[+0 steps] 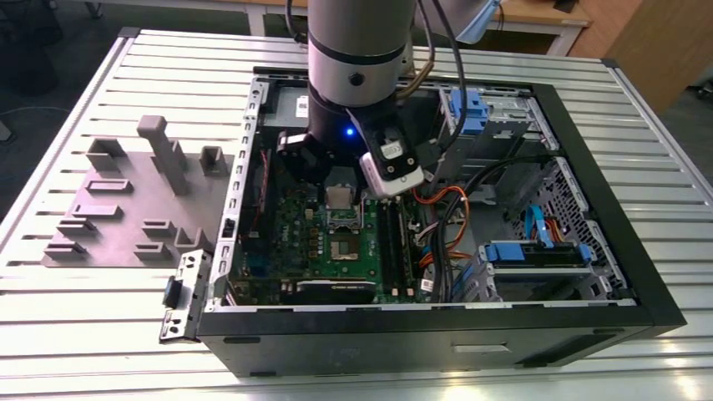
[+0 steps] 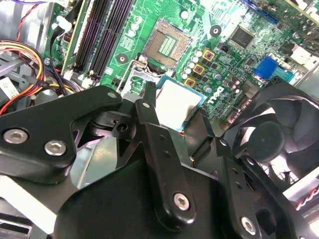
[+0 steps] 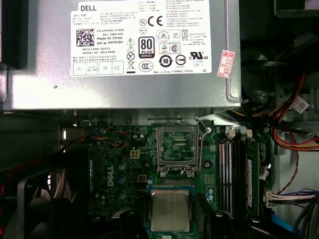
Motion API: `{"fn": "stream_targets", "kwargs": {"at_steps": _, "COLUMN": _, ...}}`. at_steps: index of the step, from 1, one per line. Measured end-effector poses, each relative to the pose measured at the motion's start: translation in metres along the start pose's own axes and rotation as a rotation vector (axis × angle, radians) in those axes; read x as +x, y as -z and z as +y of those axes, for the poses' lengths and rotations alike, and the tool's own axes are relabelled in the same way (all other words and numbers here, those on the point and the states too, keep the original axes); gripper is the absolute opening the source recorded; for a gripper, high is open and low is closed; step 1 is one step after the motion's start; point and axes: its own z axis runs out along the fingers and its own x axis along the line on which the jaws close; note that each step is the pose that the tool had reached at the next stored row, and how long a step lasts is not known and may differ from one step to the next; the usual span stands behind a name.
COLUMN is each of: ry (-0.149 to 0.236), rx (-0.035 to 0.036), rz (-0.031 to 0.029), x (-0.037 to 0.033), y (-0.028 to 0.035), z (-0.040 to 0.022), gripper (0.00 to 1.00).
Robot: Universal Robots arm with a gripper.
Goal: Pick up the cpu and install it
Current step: 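Place the cpu into insertion slot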
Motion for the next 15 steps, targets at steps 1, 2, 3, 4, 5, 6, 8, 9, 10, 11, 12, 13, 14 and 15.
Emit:
{"fn": "stream_targets", "kwargs": {"at_steps": 1, "ry": 0.0, "rx": 0.0, "rz": 0.0, "x": 0.0, "y": -0.0003, "z": 0.0, "gripper": 0.47}}
{"fn": "stream_targets", "kwargs": {"at_steps": 2, "ry": 0.0, "rx": 0.0001, "rz": 0.0, "x": 0.0, "y": -0.0007, "z": 0.0, "gripper": 0.47}}
{"fn": "stream_targets", "kwargs": {"at_steps": 3, "ry": 0.0, "rx": 0.0, "rz": 0.0, "x": 0.0, "y": -0.0009, "z": 0.0, "gripper": 0.47}}
{"fn": "stream_targets", "kwargs": {"at_steps": 4, "ry": 0.0, "rx": 0.0, "rz": 0.0, "x": 0.0, "y": -0.0011, "z": 0.0, "gripper": 0.47}}
{"fn": "stream_targets", "kwargs": {"at_steps": 5, "ry": 0.0, "rx": 0.0, "rz": 0.0, "x": 0.0, "y": -0.0013, "z": -0.0001, "gripper": 0.47}}
{"fn": "stream_targets", "kwargs": {"at_steps": 6, "ry": 0.0, "rx": 0.0, "rz": 0.0, "x": 0.0, "y": -0.0015, "z": -0.0001, "gripper": 0.47}}
{"fn": "stream_targets", "kwargs": {"at_steps": 8, "ry": 0.0, "rx": 0.0001, "rz": 0.0, "x": 0.0, "y": -0.0018, "z": -0.0001, "gripper": 0.47}}
{"fn": "stream_targets", "kwargs": {"at_steps": 9, "ry": 0.0, "rx": 0.0, "rz": 0.0, "x": 0.0, "y": -0.002, "z": -0.0001, "gripper": 0.47}}
{"fn": "stream_targets", "kwargs": {"at_steps": 10, "ry": 0.0, "rx": 0.0001, "rz": 0.0, "x": 0.0, "y": -0.0021, "z": -0.0001, "gripper": 0.47}}
{"fn": "stream_targets", "kwargs": {"at_steps": 11, "ry": 0.0, "rx": 0.0, "rz": 0.0, "x": 0.0, "y": -0.0023, "z": -0.0001, "gripper": 0.47}}
{"fn": "stream_targets", "kwargs": {"at_steps": 12, "ry": 0.0, "rx": 0.0, "rz": 0.0, "x": 0.0, "y": -0.0025, "z": -0.0001, "gripper": 0.47}}
{"fn": "stream_targets", "kwargs": {"at_steps": 13, "ry": 0.0, "rx": 0.0, "rz": 0.0, "x": 0.0, "y": -0.0028, "z": -0.0001, "gripper": 0.47}}
{"fn": "stream_targets", "kwargs": {"at_steps": 14, "ry": 0.0, "rx": 0.0, "rz": 0.0, "x": -0.0001, "y": -0.0033, "z": -0.0001, "gripper": 0.47}}
{"fn": "stream_targets", "kwargs": {"at_steps": 15, "ry": 0.0, "rx": 0.0001, "rz": 0.0, "x": -0.0001, "y": -0.0034, "z": -0.0001, "gripper": 0.47}}
